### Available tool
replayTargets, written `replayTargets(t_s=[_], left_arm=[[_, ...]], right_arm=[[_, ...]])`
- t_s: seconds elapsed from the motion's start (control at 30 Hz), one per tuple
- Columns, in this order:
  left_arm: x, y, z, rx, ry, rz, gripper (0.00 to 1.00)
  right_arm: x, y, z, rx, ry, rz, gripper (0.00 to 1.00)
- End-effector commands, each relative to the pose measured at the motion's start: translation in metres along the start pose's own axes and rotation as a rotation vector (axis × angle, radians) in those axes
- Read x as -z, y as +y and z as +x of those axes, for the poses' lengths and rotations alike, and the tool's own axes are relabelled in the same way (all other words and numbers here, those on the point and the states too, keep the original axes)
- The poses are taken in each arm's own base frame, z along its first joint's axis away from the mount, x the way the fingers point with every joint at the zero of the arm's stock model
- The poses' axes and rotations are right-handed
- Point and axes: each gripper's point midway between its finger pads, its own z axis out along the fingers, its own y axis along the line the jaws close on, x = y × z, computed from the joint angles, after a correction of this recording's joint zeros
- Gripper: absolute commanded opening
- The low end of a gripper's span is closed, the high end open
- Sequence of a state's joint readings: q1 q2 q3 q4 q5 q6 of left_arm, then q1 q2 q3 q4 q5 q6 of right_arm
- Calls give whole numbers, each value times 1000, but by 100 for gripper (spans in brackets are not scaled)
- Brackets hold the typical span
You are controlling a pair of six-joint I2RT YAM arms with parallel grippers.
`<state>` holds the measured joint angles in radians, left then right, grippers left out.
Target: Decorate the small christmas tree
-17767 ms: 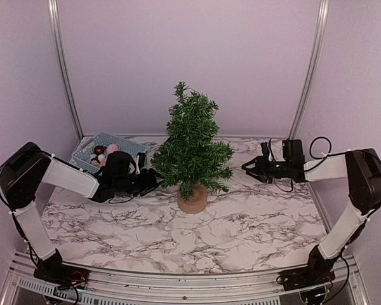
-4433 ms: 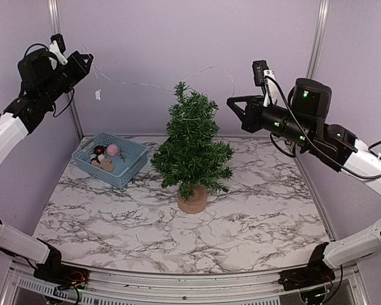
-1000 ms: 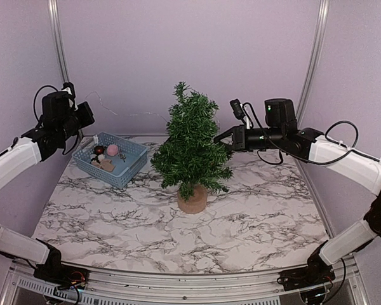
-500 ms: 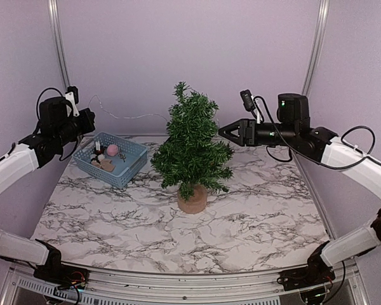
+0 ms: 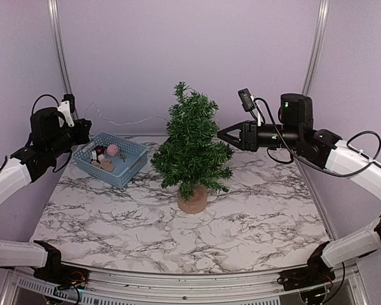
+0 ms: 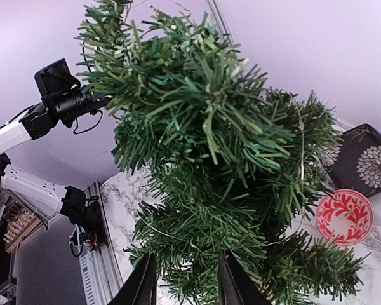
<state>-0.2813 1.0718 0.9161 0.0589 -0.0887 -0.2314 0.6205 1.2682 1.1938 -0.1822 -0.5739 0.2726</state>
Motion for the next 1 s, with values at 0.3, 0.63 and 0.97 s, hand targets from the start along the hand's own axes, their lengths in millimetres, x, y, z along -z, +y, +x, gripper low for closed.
replayTargets(t_s=[0.3, 0.63, 0.97], left_arm=[[42, -10, 57, -368, 83, 18, 0], [67, 27, 76, -457, 131, -144, 0], [85, 37, 70, -459, 97, -184, 0]], right_arm=[[-11, 29, -19, 117, -16, -84, 34], [-19, 28, -19, 125, -9, -71, 33], [-18, 6, -18, 94, -13, 56, 34]])
